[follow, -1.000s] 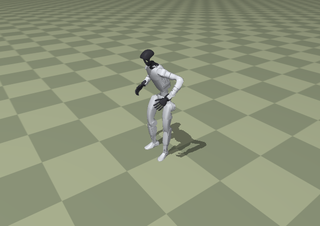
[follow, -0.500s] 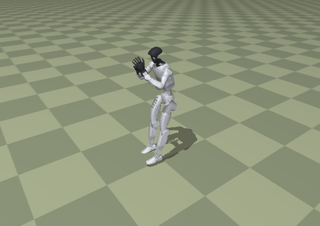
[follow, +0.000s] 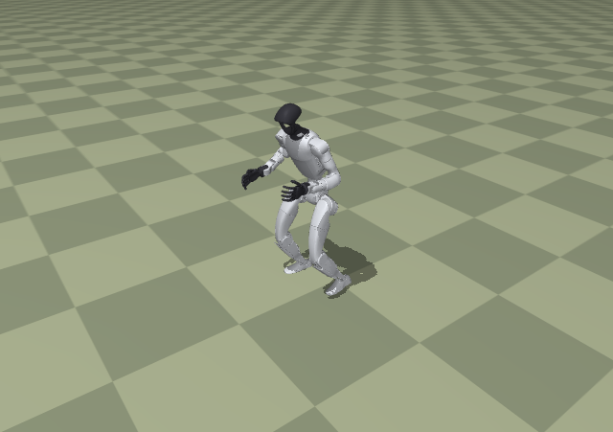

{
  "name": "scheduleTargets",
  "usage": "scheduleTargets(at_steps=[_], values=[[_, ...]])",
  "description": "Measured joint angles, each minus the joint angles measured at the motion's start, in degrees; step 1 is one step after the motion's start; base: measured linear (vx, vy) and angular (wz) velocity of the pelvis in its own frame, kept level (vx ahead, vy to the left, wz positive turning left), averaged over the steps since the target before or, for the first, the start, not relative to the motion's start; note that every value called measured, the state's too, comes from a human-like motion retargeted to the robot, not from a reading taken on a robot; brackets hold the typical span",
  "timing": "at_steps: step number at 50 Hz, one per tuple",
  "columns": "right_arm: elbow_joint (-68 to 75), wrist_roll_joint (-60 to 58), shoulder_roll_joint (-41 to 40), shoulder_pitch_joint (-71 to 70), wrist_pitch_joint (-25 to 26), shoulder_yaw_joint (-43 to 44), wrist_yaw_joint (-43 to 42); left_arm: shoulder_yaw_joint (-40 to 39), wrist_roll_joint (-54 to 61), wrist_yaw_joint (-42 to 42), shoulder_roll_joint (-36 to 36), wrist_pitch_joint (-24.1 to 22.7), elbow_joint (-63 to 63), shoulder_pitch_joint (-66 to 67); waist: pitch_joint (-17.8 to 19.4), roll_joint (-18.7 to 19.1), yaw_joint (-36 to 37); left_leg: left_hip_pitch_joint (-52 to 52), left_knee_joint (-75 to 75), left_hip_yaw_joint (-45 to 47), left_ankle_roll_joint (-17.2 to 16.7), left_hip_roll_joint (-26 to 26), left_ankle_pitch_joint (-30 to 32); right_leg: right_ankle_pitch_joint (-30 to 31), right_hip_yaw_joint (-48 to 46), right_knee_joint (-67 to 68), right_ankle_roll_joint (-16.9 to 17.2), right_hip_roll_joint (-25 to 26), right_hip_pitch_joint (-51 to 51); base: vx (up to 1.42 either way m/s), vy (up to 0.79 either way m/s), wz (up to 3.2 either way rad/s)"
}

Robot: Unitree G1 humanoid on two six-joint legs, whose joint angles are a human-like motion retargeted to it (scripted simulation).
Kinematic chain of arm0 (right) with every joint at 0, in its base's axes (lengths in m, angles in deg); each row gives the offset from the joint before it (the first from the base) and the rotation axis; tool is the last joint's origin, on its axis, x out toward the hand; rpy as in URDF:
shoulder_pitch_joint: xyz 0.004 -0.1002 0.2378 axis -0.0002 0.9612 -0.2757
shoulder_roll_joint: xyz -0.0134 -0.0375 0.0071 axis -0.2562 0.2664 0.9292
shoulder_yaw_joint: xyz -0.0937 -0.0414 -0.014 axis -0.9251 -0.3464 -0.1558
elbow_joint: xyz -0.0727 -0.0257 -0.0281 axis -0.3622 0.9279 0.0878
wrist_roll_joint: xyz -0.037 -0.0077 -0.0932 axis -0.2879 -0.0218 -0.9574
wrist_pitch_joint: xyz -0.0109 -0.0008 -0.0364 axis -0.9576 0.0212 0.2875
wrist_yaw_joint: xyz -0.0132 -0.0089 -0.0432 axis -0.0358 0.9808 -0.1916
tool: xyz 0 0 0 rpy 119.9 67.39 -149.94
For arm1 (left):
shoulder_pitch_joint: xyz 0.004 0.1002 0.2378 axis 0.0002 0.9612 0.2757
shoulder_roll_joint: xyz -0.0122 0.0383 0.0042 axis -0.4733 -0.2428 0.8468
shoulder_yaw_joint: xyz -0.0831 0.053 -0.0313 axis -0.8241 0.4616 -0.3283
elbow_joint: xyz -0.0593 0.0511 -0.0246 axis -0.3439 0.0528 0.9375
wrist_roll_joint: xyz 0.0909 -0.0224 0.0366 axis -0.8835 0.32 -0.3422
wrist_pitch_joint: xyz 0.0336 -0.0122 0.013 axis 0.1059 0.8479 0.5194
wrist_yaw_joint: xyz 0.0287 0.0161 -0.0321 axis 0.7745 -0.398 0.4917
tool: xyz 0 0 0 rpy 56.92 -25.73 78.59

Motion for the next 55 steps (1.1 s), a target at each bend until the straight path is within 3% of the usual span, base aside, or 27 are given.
scheduleTargets(at_steps=[2,4,7,10,12,15,18,20,21,25,28,36,40,45,48,50,52,55], values=[[4.79,0.65,-2.56,-6.03,-1.44,-9.27,-4.45,8.32,-1.8,4.93,3.65,-1.99,6.03,-8.58,1.39,0.5,0.02,-0.52,-7.71,-0.01,-2.75,-0.7,6.04,5.97,-0.25,-8.68,1.9,0.3,0.17,-0.81,0.21,0.15],[5.28,-3.68,-4.21,-14.57,-2.04,-15.99,-5.87,12.62,-2.55,5.3,3.91,-3.49,7.98,-14.82,0.6,-0.08,1.85,2.73,-22.93,1.52,-3.46,-1.22,13.32,12.45,-0.1,-20.0,5.12,1.04,0.48,-0.7,0.16,-1.04],[3.09,-15.37,-7.82,-26.78,-1.72,-19.09,-3.38,13.77,-2.81,0.46,0.78,-4.6,5.58,-17.8,-3.6,-1.34,4.41,9.3,-44.96,8.14,-6.33,0.39,23.94,21.49,-1.49,-31.83,8.38,2.87,2.54,-0.56,0.08,-1.4],[0.2,-23.44,-12.33,-34.98,-0.7,-18.98,-2.4,13.81,-1.21,-2.75,-1.86,-4.73,0.99,-15.86,-9.31,-1.53,5.09,13.11,-54.86,13.98,-10.27,2.79,28.96,24.33,-2.56,-33.51,7.63,4.89,6.4,-0.47,0.03,-1.08],[-1.66,-24.31,-14.94,-39.5,0.09,-19.25,-3.9,14.46,-0.23,-2.63,-3.29,-4.61,-1.37,-14.75,-12.12,-1.9,5.31,13.72,-54.08,10.49,-10.2,2.49,30.74,22.66,-0.63,-30.1,5.75,5.31,9.68,-0.43,0.02,-0.87],[-2.9,-23.11,-16.42,-48.18,1.18,-18.47,-5.31,15.85,0.63,-1.96,-5.44,-4.22,-2.46,-16.99,-13.28,-4.95,5.84,11.22,-46.01,7.42,-5.66,-1.09,26.02,17.67,5.14,-21.12,5.39,2.81,14.12,-0.45,0.0,-0.59],[-1.25,-26.07,-13.35,-56.73,2.68,-16.48,-5.38,17.18,1.49,-1.68,-7.48,-3.47,-0.86,-22.58,-11.4,-9.0,8.28,4.02,-33.36,10.97,-1.55,-3.73,21.66,8.76,8.0,-16.61,8.79,-1.33,16.94,-0.51,-0.07,-0.49],[0.33,-29.1,-9.91,-59.53,3.8,-16.24,-5.68,17.31,2.17,-1.56,-8.71,-2.95,0.4,-25.28,-9.06,-10.28,10.8,0.5,-29.04,13.02,-1.9,-3.39,21.7,2.66,8.4,-18.85,9.72,-2.36,17.78,-0.55,-0.13,-0.58],[1.12,-29.87,-7.98,-59.65,4.18,-17.0,-5.65,16.86,2.63,-1.84,-8.85,-2.72,1.03,-25.82,-7.34,-10.02,12.2,0.23,-29.87,13.53,-2.65,-2.73,23.21,2.95,8.87,-21.19,9.13,-1.82,17.88,-0.56,-0.15,-0.64],[1.11,-25.56,-0.9,-50.88,2.46,-21.59,-3.39,13.42,3.73,-4.08,-5.45,-2.6,1.23,-18.86,-3.32,-6.96,15.69,4.0,-43.43,13.54,-5.74,-0.85,32.17,12.43,9.61,-30.22,8.39,1.25,17.45,-0.53,-0.15,-0.46],[-0.95,-18.53,4.32,-38.25,-0.74,-21.69,-1.43,11.92,1.56,-4.58,-2.02,-3.49,0.87,-9.66,-4.67,-6.3,15.14,4.95,-51.36,15.86,-7.53,-0.14,33.62,16.57,6.82,-37.79,12.3,2.05,17.47,-0.44,-0.13,0.39],[-3.58,-12.01,11.28,-9.14,-1.96,-14.98,2.18,4.31,-2.01,-4.1,-2.25,-2.57,1.14,8.97,-5.55,-7.66,12.71,4.28,-32.24,16.34,-5.13,-0.72,27.36,17.65,3.34,-41.27,12.59,1.15,14.7,-0.3,-0.04,0.37],[-5.05,-10.9,10.14,-0.25,-2.78,-11.2,3.23,2.23,-2.9,-4.7,-1.79,-2.38,2.82,15.78,-7.29,-5.41,10.79,12.46,-40.5,12.83,-6.88,-0.75,21.81,18.68,2.95,-41.21,11.85,4.2,13.62,-0.18,0.08,0.05],[-3.34,-15.27,5.47,2.75,-2.05,-8.71,4.04,6.94,-3.35,-4.64,-3.31,-2.29,7.47,13.02,-6.69,-4.44,5.5,15.63,-53.54,7.56,-6.3,-1.85,26.72,19.14,-0.15,-40.01,10.83,4.68,12.1,-0.22,0.1,0.8],[1.23,-14.57,3.07,2.06,-1.24,-11.8,2.31,10.8,-5.12,-3.7,-6.33,-3.3,7.79,9.24,-5.97,-4.12,4.21,14.5,-54.6,5.83,-8.06,-2.2,28.66,19.32,-1.73,-39.97,10.5,4.31,11.56,-0.2,0.08,0.62],[4.91,-11.19,2.23,3.35,-2.76,-14.35,1.53,12.73,-6.65,-3.99,-8.42,-4.88,6.66,9.8,-6.96,-3.93,4.32,10.97,-47.55,6.29,-9.77,-1.61,25.61,18.11,-2.82,-35.65,9.69,3.88,9.65,-0.13,0.05,0.16],[10.18,-9.42,2.54,-0.23,-1.84,-17.38,-1.02,13.28,-3.47,-3.42,-9.56,-5.16,6.81,6.88,-5.95,-3.69,5.69,13.48,-56.12,6.33,-8.44,-2.14,30.67,24.22,-1.29,-41.13,10.1,4.69,9.89,-0.19,0.03,-0.31],[12.57,-8.48,4.49,2.03,-2.57,-17.68,-1.92,12.29,-0.91,-4.38,-12.44,-6.29,5.66,10.87,-5.04,-3.75,6.84,14.71,-58.94,7.29,-8.94,-2.41,32.8,30.04,0.08,-43.65,11.47,4.97,10.28,-0.12,0.01,-0.22]])
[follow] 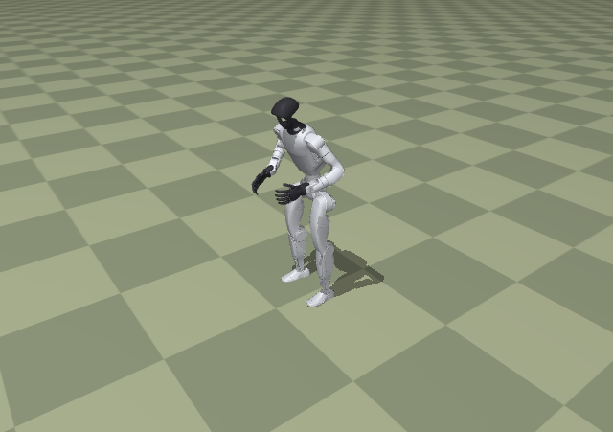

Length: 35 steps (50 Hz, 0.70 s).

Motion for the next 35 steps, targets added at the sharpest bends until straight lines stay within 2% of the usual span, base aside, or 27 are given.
scheduleTargets(at_steps=[5,8,11,13,15,17,20,21,22,25,27,28,30,31,32,33,34,35], values=[[-7.02,0.6,7.68,17.9,-1.29,11.3,5.44,-9.04,0.0,-2.63,-9.08,-0.52,-3.11,20.28,1.98,-0.07,-0.31,-0.57,-2.11,0.67,-2.3,0.27,2.08,1.13,1.21,-1.06,3.01,0.3,-1.12,-0.12,-0.04,-0.03],[-10.75,1.22,10.75,31.45,-1.32,20.37,9.62,-16.57,1.52,-3.45,-11.09,-0.36,-4.77,34.68,5.13,-0.02,-1.11,-1.38,-2.21,0.7,-2.24,0.57,3.02,-0.26,4.03,0.93,3.11,1.12,-2.27,-0.2,-0.1,0.06],[-11.7,1.2,11.4,41.25,-0.18,25.82,13.23,-21.83,4.87,-4.67,-9.56,1.02,-6.51,45.11,7.3,-0.88,-2.5,-7.44,5.5,-0.35,1.6,-0.37,0.17,-3.07,6.43,5.1,0.62,0.62,-5.39,-0.28,-0.14,0.29],[-12.28,-0.96,10.96,44.76,0.31,27.31,13.13,-23.61,5.63,-5.61,-6.68,2.13,-8.2,48.48,7.85,-1.16,-3.75,-16.15,19.7,-2.98,4.05,-1.67,-6.07,-6.58,6.42,11.85,-2.91,-0.31,-10.01,-0.33,-0.1,0.45],[-13.19,-5.64,9.56,44.8,0.4,27.01,8.22,-23.72,3.71,-5.46,-2.12,2.76,-9.95,47.99,8.26,-0.29,-4.09,-25.04,36.63,-7.22,4.31,-3.17,-12.37,-12.33,6.0,24.45,-6.58,-0.08,-16.84,-0.31,-0.06,0.15],[-12.79,-11.95,6.58,38.56,1.8,24.21,-1.47,-21.01,-0.84,-3.38,4.57,3.81,-10.39,41.53,8.26,0.75,-4.25,-32.43,51.99,-8.94,6.0,-3.91,-18.46,-19.1,5.83,40.24,-9.37,0.35,-24.8,-0.25,-0.03,-0.06],[-5.88,-15.38,0.55,17.05,5.37,16.4,-12.02,-13.55,-8.14,-0.65,13.9,7.1,-4.73,22.0,8.26,1.53,-5.19,-39.9,69.54,-8.34,11.31,-2.91,-24.72,-26.73,5.43,58.29,-15.33,0.77,-32.22,-0.18,-0.01,-0.12],[-2.91,-14.56,-2.35,8.87,5.17,14.18,-13.25,-10.67,-9.06,0.76,15.14,7.39,-1.46,14.26,8.26,1.66,-5.34,-40.19,73.89,-7.67,9.45,-1.78,-25.16,-27.36,4.82,62.74,-15.16,0.47,-32.32,-0.1,0.0,-0.24],[-0.39,-13.57,-5.31,0.54,5.04,12.08,-14.2,-7.83,-9.63,2.17,15.95,7.68,1.58,6.09,8.26,1.69,-5.52,-40.13,77.1,-7.17,8.05,-0.96,-25.33,-27.69,4.32,66.11,-15.15,0.19,-32.19,-0.13,0.0,-0.26],[0.3,-9.1,-14.28,-24.5,4.1,6.66,-15.62,-0.27,-8.69,5.79,13.61,7.53,6.97,-21.1,8.26,1.04,-6.69,-36.59,75.85,-6.84,6.99,-0.64,-22.6,-25.12,3.21,65.92,-16.56,-0.41,-29.27,-0.36,-0.04,-0.07],[-5.35,-5.72,-17.09,-40.88,3.8,2.75,-12.63,3.67,-6.49,6.83,9.05,6.7,7.21,-38.55,6.42,0.65,-9.52,-33.92,64.02,-8.4,10.66,-2.37,-14.69,-18.81,2.12,54.94,-21.62,-0.21,-26.7,-0.64,-0.07,0.49],[-9.51,-4.99,-16.92,-47.6,3.67,0.99,-10.32,5.56,-4.34,8.11,5.95,5.65,6.4,-45.17,5.03,0.59,-11.23,-31.67,55.67,-9.16,9.85,-2.78,-8.69,-12.99,1.35,47.05,-21.15,-0.23,-24.46,-0.65,-0.05,0.75],[-18.08,-6.85,-13.27,-59.41,4.84,-1.42,-6.12,9.35,-0.29,11.16,0.15,2.73,4.33,-55.4,1.56,0.7,-14.83,-24.28,30.14,-12.32,5.59,-3.83,10.55,5.63,0.21,24.14,-16.59,-0.15,-17.98,-0.62,-0.02,0.88],[-22.67,-8.51,-9.64,-62.75,5.37,-1.59,-6.39,11.09,-0.34,11.52,-1.74,1.36,2.82,-57.71,-0.04,1.23,-15.66,-17.64,13.62,-13.81,-0.2,-2.61,21.44,17.39,0.57,10.07,-10.41,0.65,-12.47,-0.56,0.04,0.82],[-26.94,-9.97,-5.71,-65.37,5.56,-1.42,-7.13,12.63,-0.78,11.43,-3.27,0.17,1.14,-59.41,-1.61,1.42,-16.26,-12.29,1.08,-13.91,-5.84,-1.83,28.1,26.18,1.31,-1.34,-3.43,0.88,-7.75,-0.5,0.12,0.7],[-30.55,-11.01,-1.18,-66.52,5.08,-0.6,-8.82,13.8,-2.02,10.41,-4.11,-0.64,-0.89,-59.88,-3.11,0.95,-16.38,-9.57,-3.48,-11.2,-11.2,-1.94,26.3,29.0,2.79,-7.39,5.15,-0.05,-4.62,-0.58,0.11,0.48],[-33.21,-12.17,3.7,-67.12,4.56,0.63,-9.7,14.5,-2.82,9.06,-5.38,-1.41,-2.93,-60.5,-5.49,0.81,-15.61,-9.7,-5.0,-7.7,-12.98,-1.73,21.71,27.81,2.72,-10.67,8.02,0.19,-4.51,-0.7,0.05,0.18],[-35.41,-13.37,8.75,-67.44,4.01,2.06,-10.17,14.96,-3.39,7.56,-6.87,-2.16,-4.98,-61.2,-8.31,0.85,-14.41,-11.27,-5.0,-3.8,-12.98,-1.35,15.72,24.62,1.88,-12.56,8.03,1.01,-5.91,-0.82,-0.01,0.03]])
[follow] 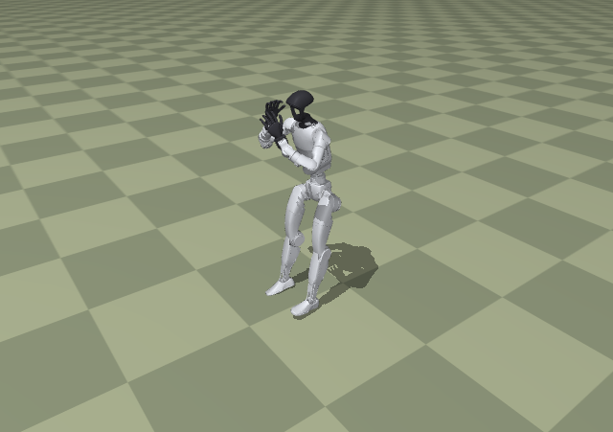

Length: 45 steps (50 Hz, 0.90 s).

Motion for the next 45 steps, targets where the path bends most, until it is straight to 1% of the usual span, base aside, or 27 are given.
scheduleTargets(at_steps=[2,3,5,7,8,10,12,13,14,15,16,17,18,20,22,23,25,27,28,30,32,34,35,38,40,42,45], values=[[-0.84,-0.44,9.45,1.84,-0.54,3.44,-0.05,0.01,1.25,-1.83,-4.38,-0.76,-3.5,-0.63,-4.71,0.16,1.55,-0.14,0.0,2.97,0.0,0.97,-2.6,-5.56,-1.6,1.78,0.0,-0.55,-1.25,-0.77,0.02,0.09],[-0.07,0.01,13.5,3.73,-0.48,5.1,-0.62,0.16,3.15,-1.96,-6.63,-1.09,-5.18,-0.36,-6.26,-0.07,2.49,1.72,0.0,3.69,0.0,1.65,-0.64,-6.03,-1.75,3.5,0.0,-0.81,-0.17,-0.65,0.06,0.21],[2.32,-0.15,19.73,7.91,1.08,6.99,-0.13,-1.31,4.78,-1.39,-9.56,-0.66,-7.84,2.11,-6.34,-0.65,2.69,5.84,5.3,3.37,2.33,0.74,2.49,-6.75,-0.96,8.24,0.0,-3.3,4.93,-0.6,0.13,0.38],[4.25,1.61,23.19,14.52,3.05,8.86,2.71,-4.89,6.07,-1.46,-12.74,1.25,-10.46,8.7,-7.7,-1.53,3.31,5.18,18.34,3.89,7.39,-0.22,0.95,-8.67,1.85,13.75,-4.07,-3.79,7.72,-0.66,0.13,0.04],[4.49,4.52,25.16,19.09,2.5,10.78,3.97,-7.5,6.48,-0.79,-15.39,1.63,-11.1,12.56,-8.7,-1.38,3.9,4.8,25.56,3.68,9.01,-0.04,-0.74,-10.48,3.21,17.52,-5.95,-3.27,8.87,-0.63,0.12,-0.28],[3.89,5.56,26.57,29.02,3.22,14.96,5.45,-11.83,8.09,-3.45,-15.72,3.95,-13.56,20.86,-9.45,-0.94,6.41,5.71,36.02,2.09,10.64,0.09,-0.84,-12.59,5.22,25.66,-9.09,-1.83,10.63,-0.61,0.11,-0.48],[1.22,8.21,26.89,41.76,2.28,22.89,9.12,-17.32,8.22,-6.16,-16.36,5.87,-16.25,30.39,-10.67,-0.57,9.15,8.37,39.41,0.31,9.39,-0.02,-0.54,-13.54,5.43,30.99,-9.46,-0.95,11.93,-0.65,0.11,-0.5],[0.1,11.49,26.78,48.04,0.4,27.91,11.52,-20.71,7.94,-6.1,-18.47,5.3,-16.81,34.72,-10.84,-0.58,10.13,9.94,39.68,-0.04,8.96,0.15,-4.67,-17.97,4.7,32.47,-9.38,-0.97,12.59,-0.71,0.1,-0.32],[-0.19,12.29,24.59,52.22,-0.6,30.51,12.0,-22.99,8.41,-6.51,-17.68,4.71,-17.12,37.98,-10.67,-0.91,10.95,11.27,38.88,-0.08,9.35,0.21,-13.1,-26.0,3.62,32.77,-9.23,-1.26,12.98,-0.77,0.1,-0.18],[-0.05,11.85,21.36,55.34,-1.16,31.88,11.52,-24.73,9.27,-7.15,-15.46,4.09,-17.3,40.71,-10.33,-1.41,11.69,12.5,37.54,0.02,10.16,0.21,-23.67,-35.82,2.35,32.49,-9.06,-1.67,13.23,-0.84,0.1,-0.01],[-0.48,13.15,16.96,59.99,-2.62,35.14,13.77,-28.75,8.74,-8.1,-14.66,3.62,-17.46,45.76,-7.81,-1.52,11.86,13.35,38.07,-0.12,11.92,0.07,-34.26,-45.39,1.36,35.0,-10.23,-2.02,12.91,-0.88,0.1,0.15],[-0.32,14.42,11.96,63.81,-3.84,37.33,15.41,-32.06,8.49,-9.1,-12.95,3.27,-17.12,49.81,-5.22,-1.69,12.05,13.55,39.25,-0.22,14.52,-0.12,-43.04,-53.37,0.56,37.99,-11.77,-2.36,12.1,-0.92,0.09,0.32],[0.99,15.61,5.74,65.96,-4.59,37.37,15.8,-33.97,8.8,-10.19,-9.43,3.12,-15.8,51.85,-2.53,-1.98,12.29,12.44,41.71,-0.2,18.78,-0.42,-48.16,-58.17,0.17,41.94,-14.04,-2.7,10.31,-0.93,0.07,0.46],[6.59,14.77,-5.63,67.32,-4.04,32.65,17.62,-34.29,8.98,-11.28,-2.07,4.43,-11.48,54.05,2.97,-2.81,11.84,7.24,50.06,-0.72,25.92,-1.4,-51.4,-61.59,-0.43,51.25,-17.0,-3.99,5.23,-0.9,0.04,0.67],[14.54,14.99,-13.71,64.17,-2.4,23.58,14.57,-30.16,8.25,-9.42,5.98,6.13,-5.31,52.54,5.87,-3.47,11.09,2.74,52.21,-1.67,25.29,-1.93,-47.49,-58.37,-1.52,52.13,-15.83,-4.87,2.33,-0.74,0.02,0.68],[18.7,15.34,-16.64,61.32,-2.19,18.33,11.56,-27.27,7.78,-7.48,10.17,6.18,-2.02,50.79,6.59,-3.54,11.07,2.33,49.31,-2.13,23.87,-1.96,-44.48,-55.5,-1.96,48.73,-14.86,-4.69,2.39,-0.6,0.01,0.3],[24.29,15.43,-20.17,55.21,-3.1,8.5,6.56,-21.58,6.72,-4.03,17.37,4.92,2.45,47.49,7.06,-3.38,12.34,5.14,36.96,-2.36,21.05,-1.59,-36.83,-47.35,-2.07,37.19,-12.45,-3.48,4.4,-0.5,-0.01,-0.23],[23.84,11.83,-21.03,50.1,-4.41,2.41,5.86,-17.03,5.32,-4.18,19.87,3.32,1.66,45.78,5.24,-3.05,14.43,9.2,21.84,-0.83,17.93,-0.2,-28.41,-40.37,-3.05,25.33,-9.54,-2.25,6.28,-0.41,-0.02,-0.62],[22.3,8.5,-20.96,47.82,-4.87,0.79,6.66,-15.01,4.1,-5.43,19.34,2.68,-0.02,45.13,3.72,-2.82,15.34,10.43,16.02,0.41,16.02,0.74,-25.29,-38.36,-4.3,20.69,-8.02,-1.78,6.83,-0.39,-0.03,-0.58],[18.37,0.42,-20.52,43.46,-5.32,-0.48,8.23,-11.1,0.11,-8.06,15.88,1.64,-4.46,42.85,0.39,-2.57,16.53,11.39,8.62,2.18,12.41,1.87,-21.68,-34.69,-6.67,13.65,-5.62,-1.09,7.79,-0.39,-0.03,-0.34],[14.52,-5.71,-20.73,37.76,-4.92,-0.22,7.44,-7.37,-5.91,-8.9,10.14,0.93,-9.09,36.98,-2.2,-2.81,16.68,10.91,4.89,2.67,11.4,1.93,-19.4,-29.87,-6.44,9.63,-5.42,-0.42,8.23,-0.42,-0.04,0.08],[12.67,-8.26,-21.27,29.4,-3.92,0.32,6.4,-4.14,-11.53,-8.61,4.62,1.03,-12.23,28.22,-3.14,-2.94,16.04,9.65,3.65,3.64,12.26,2.3,-17.88,-28.16,-5.49,8.61,-6.88,0.33,7.85,-0.46,-0.05,0.33],[12.6,-8.62,-21.49,24.35,-3.28,0.62,5.99,-2.79,-13.7,-8.38,2.16,1.29,-13.16,23.36,-3.03,-2.89,15.56,8.89,3.64,4.02,13.23,2.61,-17.27,-28.55,-5.24,8.74,-8.22,0.71,7.44,-0.48,-0.05,0.35],[16.9,-11.76,-21.2,9.0,-0.88,1.42,4.36,-0.16,-13.95,-7.21,-2.68,1.99,-12.0,11.0,0.33,-2.91,14.25,7.13,5.51,3.06,15.6,2.84,-16.91,-29.61,-4.94,12.06,-10.62,0.9,5.26,-0.44,-0.06,0.17],[20.54,-16.15,-20.03,2.43,1.19,1.7,3.06,1.36,-11.17,-6.34,-3.91,2.23,-9.71,6.34,2.67,-3.2,14.52,7.03,6.04,2.94,15.7,2.97,-16.62,-31.67,-5.18,14.39,-9.66,0.65,4.39,-0.33,-0.06,-0.16],[21.74,-18.54,-18.37,1.65,2.31,1.55,2.56,2.13,-8.61,-5.49,-3.29,2.39,-8.03,5.75,3.52,-3.86,15.58,7.63,5.31,3.41,14.73,2.69,-16.64,-32.91,-5.64,13.63,-7.17,0.2,5.0,-0.23,-0.04,-0.28],[19.78,-14.88,-14.92,5.94,0.9,1.39,3.58,1.56,-6.58,-4.98,-0.47,2.29,-6.6,6.87,3.84,-4.61,17.85,8.69,3.98,4.7,13.17,1.82,-17.47,-31.69,-5.75,9.6,-4.42,-0.46,6.69,-0.18,0.0,-0.25]])
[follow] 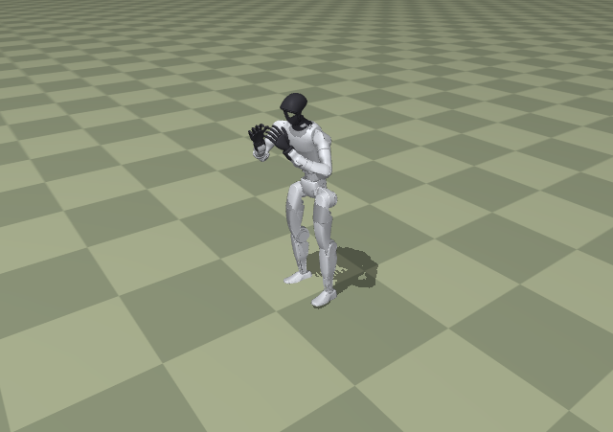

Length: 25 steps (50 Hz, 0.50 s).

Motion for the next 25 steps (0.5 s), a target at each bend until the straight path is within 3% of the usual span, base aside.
scheduleTargets(at_steps=[5,10,15,20,25], values=[[-5.59,10.45,7.27,13.21,-4.05,1.87,4.48,-7.03,0.04,-2.71,2.48,0.38,-1.12,8.44,-0.37,-0.92,1.71,1.41,4.38,-1.68,-0.31,-1.31,0.01,0.53,1.49,-1.0,0.51,-0.51,0.18,-0.14,0.05,-0.29],[-3.85,16.85,12.15,28.9,-5.93,0.45,7.45,-15.83,-2.07,-2.54,4.86,0.81,-1.34,26.53,0.0,0.02,-0.51,4.8,2.7,-0.66,0.09,-0.3,-1.68,1.7,3.42,0.2,-0.72,1.12,-0.39,-0.12,0.09,-0.4],[13.12,23.86,9.27,44.71,-4.9,-3.03,7.11,-20.13,-9.07,1.49,5.23,3.45,5.39,45.36,1.5,0.41,-4.93,5.47,1.35,-0.63,-0.23,-0.16,0.26,2.97,3.25,0.14,-1.43,1.18,-0.02,-0.13,0.09,0.04],[41.99,23.28,1.9,54.58,0.82,-4.96,1.47,-17.28,-6.77,-3.4,5.11,6.95,22.19,57.71,3.19,1.21,-4.13,4.88,0.96,0.8,-1.0,-0.11,1.63,4.19,3.69,-0.85,-0.59,1.2,-0.78,-0.14,0.08,-0.25],[44.2,34.31,-0.3,65.9,-1.53,-1.85,2.06,-19.13,4.33,-4.65,7.12,7.33,34.11,70.13,7.72,1.98,-4.65,3.79,0.75,2.03,-1.57,0.23,2.46,5.01,4.1,-0.47,-1.03,1.5,-2.51,-0.18,0.06,-0.18]])
